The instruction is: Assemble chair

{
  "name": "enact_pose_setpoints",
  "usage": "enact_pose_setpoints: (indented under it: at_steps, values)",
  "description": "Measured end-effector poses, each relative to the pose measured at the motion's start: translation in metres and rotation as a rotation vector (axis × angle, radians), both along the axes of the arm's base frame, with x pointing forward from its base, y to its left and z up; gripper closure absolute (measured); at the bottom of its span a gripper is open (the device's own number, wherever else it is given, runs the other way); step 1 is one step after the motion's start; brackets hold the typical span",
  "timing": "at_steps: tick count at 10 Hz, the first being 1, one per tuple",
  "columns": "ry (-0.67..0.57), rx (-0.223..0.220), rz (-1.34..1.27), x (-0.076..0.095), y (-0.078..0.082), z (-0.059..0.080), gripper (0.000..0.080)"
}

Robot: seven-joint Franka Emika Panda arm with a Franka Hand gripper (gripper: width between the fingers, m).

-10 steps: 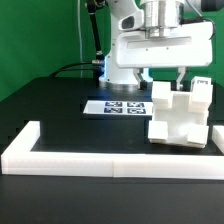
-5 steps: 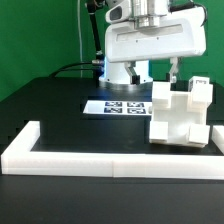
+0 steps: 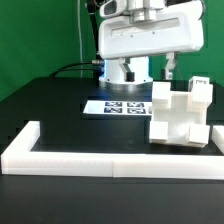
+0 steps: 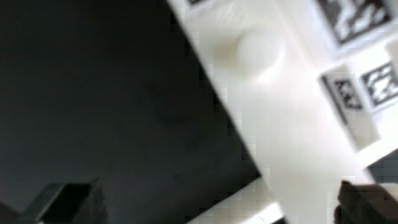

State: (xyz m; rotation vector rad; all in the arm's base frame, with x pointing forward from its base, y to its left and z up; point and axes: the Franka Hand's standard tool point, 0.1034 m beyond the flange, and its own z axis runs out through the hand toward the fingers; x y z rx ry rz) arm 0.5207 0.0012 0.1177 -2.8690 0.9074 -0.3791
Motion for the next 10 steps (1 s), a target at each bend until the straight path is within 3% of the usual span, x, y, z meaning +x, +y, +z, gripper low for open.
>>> enact_pose_setpoints:
  at_steps: [4, 10]
  values:
    - [0.002, -0.004, -0.005, 0.003, -0.002, -0.002, 0.0150]
    - [-0.010, -0.041, -0.017, 0.030, -0.016, -0.012, 0.0150]
